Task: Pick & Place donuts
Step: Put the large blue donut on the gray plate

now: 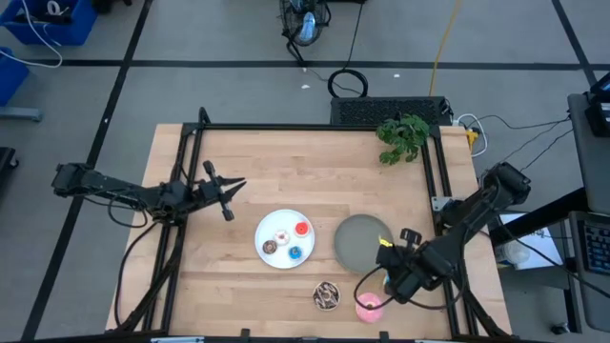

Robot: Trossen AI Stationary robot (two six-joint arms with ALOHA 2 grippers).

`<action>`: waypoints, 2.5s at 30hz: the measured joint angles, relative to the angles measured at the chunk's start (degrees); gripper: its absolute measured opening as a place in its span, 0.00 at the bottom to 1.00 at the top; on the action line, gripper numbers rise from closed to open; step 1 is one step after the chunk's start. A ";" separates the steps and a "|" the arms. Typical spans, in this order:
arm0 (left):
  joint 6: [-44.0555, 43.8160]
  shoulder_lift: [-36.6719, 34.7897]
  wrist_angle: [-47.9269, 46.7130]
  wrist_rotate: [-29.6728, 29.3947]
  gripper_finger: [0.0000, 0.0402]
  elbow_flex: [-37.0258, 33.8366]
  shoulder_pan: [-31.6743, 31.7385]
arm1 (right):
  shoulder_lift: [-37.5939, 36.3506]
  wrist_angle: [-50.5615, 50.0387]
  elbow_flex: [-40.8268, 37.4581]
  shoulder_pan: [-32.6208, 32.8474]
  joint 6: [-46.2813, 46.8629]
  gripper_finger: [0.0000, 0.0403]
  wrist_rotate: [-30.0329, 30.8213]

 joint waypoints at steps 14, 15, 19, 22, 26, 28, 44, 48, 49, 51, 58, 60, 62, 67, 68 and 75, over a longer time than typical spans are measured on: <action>-0.86 -0.02 -1.42 0.04 0.12 0.01 -0.04 | 0.04 16.10 -14.13 0.22 0.02 0.55 -5.44; -0.76 -0.02 -1.41 0.04 0.12 0.00 -0.04 | 0.00 17.34 -14.98 0.20 0.06 0.57 -6.32; 0.64 -0.02 -1.40 0.04 0.12 0.00 -0.04 | 0.04 19.54 -17.49 0.18 0.70 0.62 -8.01; 1.00 -0.01 -1.38 0.03 0.12 0.01 -0.04 | 0.02 19.51 -17.86 0.39 0.39 0.63 -7.99; 1.96 -0.02 -1.38 0.02 0.12 -0.01 -0.04 | 0.00 20.47 -17.86 0.39 0.12 0.63 -8.66; 1.99 -0.02 -1.39 0.02 0.12 0.00 -0.04 | 0.00 20.96 -17.86 0.39 0.05 0.62 -11.07; -0.07 -0.01 -1.47 0.00 0.12 0.00 -0.04 | 0.00 21.70 -19.25 3.87 3.19 0.57 -10.54; -0.30 -0.02 -2.32 0.01 0.12 0.00 -0.04 | -0.01 26.52 -23.16 3.82 3.20 0.56 -10.66; -0.60 -0.02 -2.68 0.02 0.12 -0.01 -0.04 | -0.06 28.27 -24.36 3.82 3.21 0.55 -10.72; -1.08 0.00 -3.04 0.00 0.12 0.01 -0.04 | -0.30 31.63 -26.41 3.82 3.53 0.54 -10.70; -1.34 -0.02 -2.99 0.00 0.12 -0.01 -0.04 | -0.79 32.63 -28.08 3.80 7.52 0.38 -10.82; -1.34 -0.01 -2.99 0.00 0.12 0.01 -0.04 | -1.76 32.23 -28.02 3.78 7.52 0.28 -11.50; -1.37 -0.02 -3.00 0.00 0.12 0.01 -0.04 | -3.18 31.66 -28.19 3.74 7.52 0.18 -12.57; -1.80 -0.02 -3.26 0.00 0.12 0.01 -0.04 | -8.99 30.98 -28.30 3.72 7.24 0.04 -13.70; -2.17 -0.02 -3.26 0.02 0.12 0.01 -0.04 | -10.19 30.97 -28.29 3.70 7.39 0.05 -13.09; -3.12 -0.02 -3.25 0.02 0.12 0.01 -0.04 | -18.16 30.64 -28.13 1.57 5.70 0.02 -10.59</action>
